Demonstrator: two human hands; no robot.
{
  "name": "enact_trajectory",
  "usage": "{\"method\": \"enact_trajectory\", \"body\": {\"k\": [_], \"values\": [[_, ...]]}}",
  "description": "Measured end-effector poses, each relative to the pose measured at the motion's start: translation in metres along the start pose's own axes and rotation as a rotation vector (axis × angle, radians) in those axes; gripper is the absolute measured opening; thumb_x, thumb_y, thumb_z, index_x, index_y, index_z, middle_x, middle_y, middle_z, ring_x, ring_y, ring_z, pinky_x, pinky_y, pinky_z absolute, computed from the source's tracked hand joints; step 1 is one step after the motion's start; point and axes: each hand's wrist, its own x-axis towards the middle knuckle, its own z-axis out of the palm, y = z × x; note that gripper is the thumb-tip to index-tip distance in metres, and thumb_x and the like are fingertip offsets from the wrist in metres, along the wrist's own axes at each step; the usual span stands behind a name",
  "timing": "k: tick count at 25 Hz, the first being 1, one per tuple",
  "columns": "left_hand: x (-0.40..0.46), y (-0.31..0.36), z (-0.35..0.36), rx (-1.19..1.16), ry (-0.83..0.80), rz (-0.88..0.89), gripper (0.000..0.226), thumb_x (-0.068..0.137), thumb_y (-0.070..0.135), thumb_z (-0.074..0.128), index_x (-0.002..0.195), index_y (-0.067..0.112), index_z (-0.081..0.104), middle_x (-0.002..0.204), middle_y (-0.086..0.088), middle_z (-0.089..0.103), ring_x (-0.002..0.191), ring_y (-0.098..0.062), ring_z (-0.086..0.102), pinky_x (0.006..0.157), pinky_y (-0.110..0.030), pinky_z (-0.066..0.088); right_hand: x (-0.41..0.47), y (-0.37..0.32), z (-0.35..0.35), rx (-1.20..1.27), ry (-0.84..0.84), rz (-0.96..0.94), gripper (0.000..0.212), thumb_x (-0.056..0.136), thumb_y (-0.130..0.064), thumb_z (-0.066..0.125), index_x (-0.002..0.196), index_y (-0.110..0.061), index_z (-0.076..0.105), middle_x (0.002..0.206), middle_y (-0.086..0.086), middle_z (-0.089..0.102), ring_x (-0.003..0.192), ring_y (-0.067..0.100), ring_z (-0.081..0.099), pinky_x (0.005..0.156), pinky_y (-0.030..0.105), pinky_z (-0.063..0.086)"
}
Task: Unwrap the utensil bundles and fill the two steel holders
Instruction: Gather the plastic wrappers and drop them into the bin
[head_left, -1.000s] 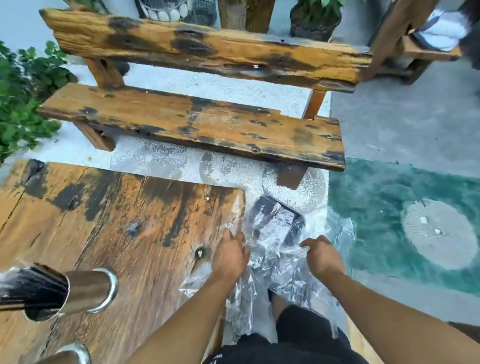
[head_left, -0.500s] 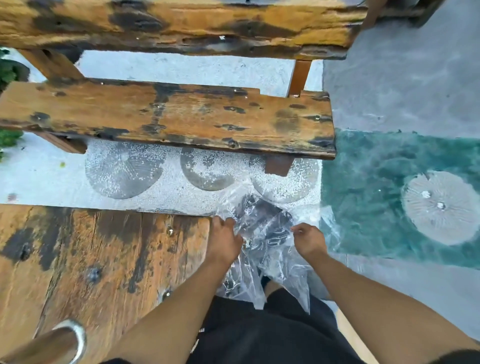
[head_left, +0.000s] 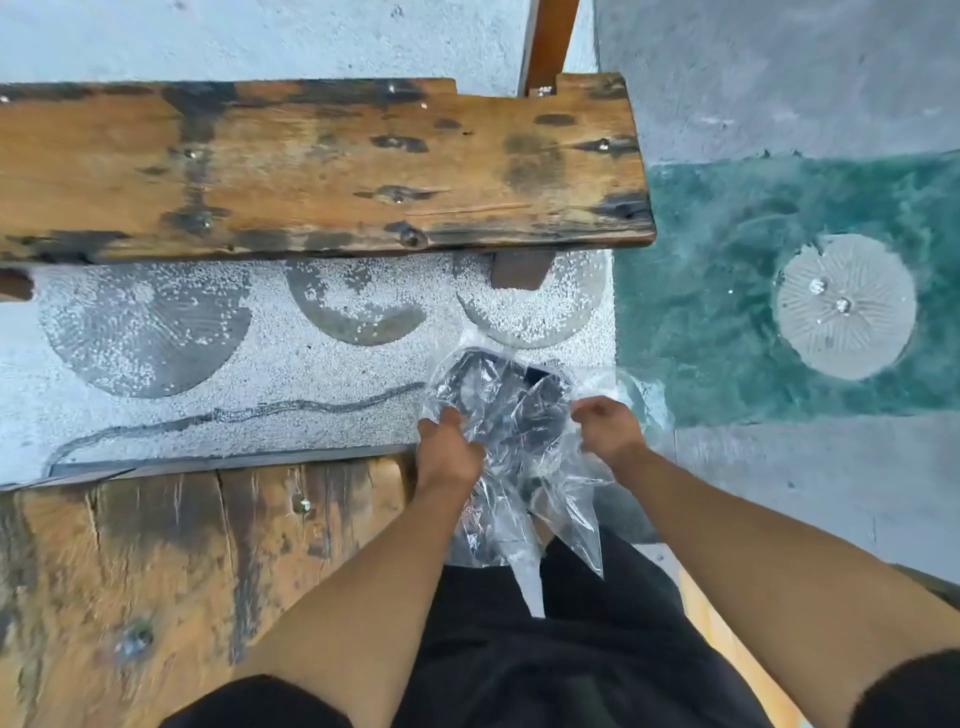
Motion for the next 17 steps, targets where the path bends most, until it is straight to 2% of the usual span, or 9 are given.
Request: {"method": "enact_trajectory", "body": {"k": [2,4,6,7,9,11,14,16,17], "values": [[0.022,-0.001,0.012,-0.015,0.007,-0.037,0.043,0.094,0.015,0.07,0.133,0.017,0.053,0.126,-0.01,0.054,0.081,-0.02,0.068,0.06,-0.025,0.055,0.023,-0.001,0.016,0.085,-0.029,0.007,0.023,0.101,-0.016,0.058,0.119,-0.011,0.072,0.096,0.003,0.068,0.076,0.019,0.065,0.085,0.036,0.061],[0.052,-0.004,0.037,-0.045,-0.009,-0.075,0.039,0.093,0.013,0.071,0.13,0.015,0.058,0.115,-0.007,0.065,0.076,-0.015,0.067,0.055,-0.021,0.051,0.057,0.004,0.036,0.162,-0.064,0.006,0.021,0.101,-0.014,0.06,0.117,-0.008,0.073,0.103,0.004,0.069,0.079,0.015,0.063,0.085,0.03,0.061],[0.083,-0.002,0.06,-0.076,-0.043,-0.092,0.03,0.093,0.014,0.072,0.121,0.013,0.062,0.103,-0.004,0.068,0.069,-0.012,0.063,0.051,-0.015,0.043,0.094,0.015,0.055,0.157,-0.081,0.023,0.018,0.101,-0.015,0.06,0.112,-0.016,0.074,0.109,0.006,0.072,0.085,0.019,0.063,0.093,0.041,0.059],[0.102,-0.002,0.075,-0.078,-0.057,-0.097,0.028,0.092,0.017,0.073,0.118,0.013,0.063,0.101,-0.005,0.069,0.069,-0.014,0.064,0.054,-0.017,0.045,0.115,0.023,0.066,0.16,-0.086,0.046,0.02,0.101,-0.015,0.06,0.115,-0.018,0.074,0.114,0.007,0.073,0.087,0.021,0.064,0.093,0.044,0.059],[0.145,-0.005,0.104,-0.106,-0.051,-0.12,0.03,0.09,0.021,0.076,0.116,0.014,0.064,0.106,-0.009,0.07,0.078,-0.021,0.069,0.065,-0.029,0.056,0.158,0.038,0.091,0.174,-0.1,0.085,0.025,0.102,-0.017,0.059,0.123,-0.018,0.071,0.122,0.005,0.072,0.088,0.023,0.068,0.084,0.042,0.062],[0.19,-0.013,0.13,-0.075,-0.025,-0.14,0.029,0.088,0.022,0.078,0.113,0.015,0.065,0.115,-0.01,0.069,0.087,-0.025,0.072,0.072,-0.034,0.058,0.195,0.05,0.112,0.166,-0.112,0.101,0.027,0.103,-0.018,0.058,0.128,-0.019,0.069,0.12,0.001,0.071,0.081,0.023,0.068,0.071,0.039,0.063],[0.262,-0.03,0.176,0.008,0.019,-0.144,0.023,0.091,0.013,0.07,0.113,0.012,0.067,0.125,-0.012,0.065,0.091,-0.025,0.071,0.081,-0.033,0.059,0.263,0.075,0.15,0.166,-0.081,0.121,0.025,0.1,-0.013,0.057,0.121,-0.016,0.072,0.104,0.007,0.077,0.071,0.021,0.066,0.072,0.043,0.062],[0.304,-0.04,0.204,0.091,-0.001,-0.113,0.019,0.095,0.009,0.063,0.114,0.007,0.067,0.116,-0.009,0.068,0.092,-0.023,0.068,0.081,-0.024,0.052,0.302,0.092,0.171,0.146,-0.058,0.106,0.026,0.1,-0.012,0.055,0.12,-0.015,0.072,0.098,0.009,0.077,0.066,0.018,0.065,0.062,0.035,0.062],[0.322,-0.042,0.215,0.124,-0.01,-0.108,0.018,0.097,0.008,0.061,0.113,0.005,0.068,0.115,-0.011,0.069,0.097,-0.025,0.068,0.081,-0.023,0.05,0.32,0.099,0.18,0.132,-0.062,0.087,0.027,0.1,-0.012,0.055,0.122,-0.016,0.07,0.099,0.008,0.076,0.064,0.016,0.063,0.055,0.03,0.056]]}}
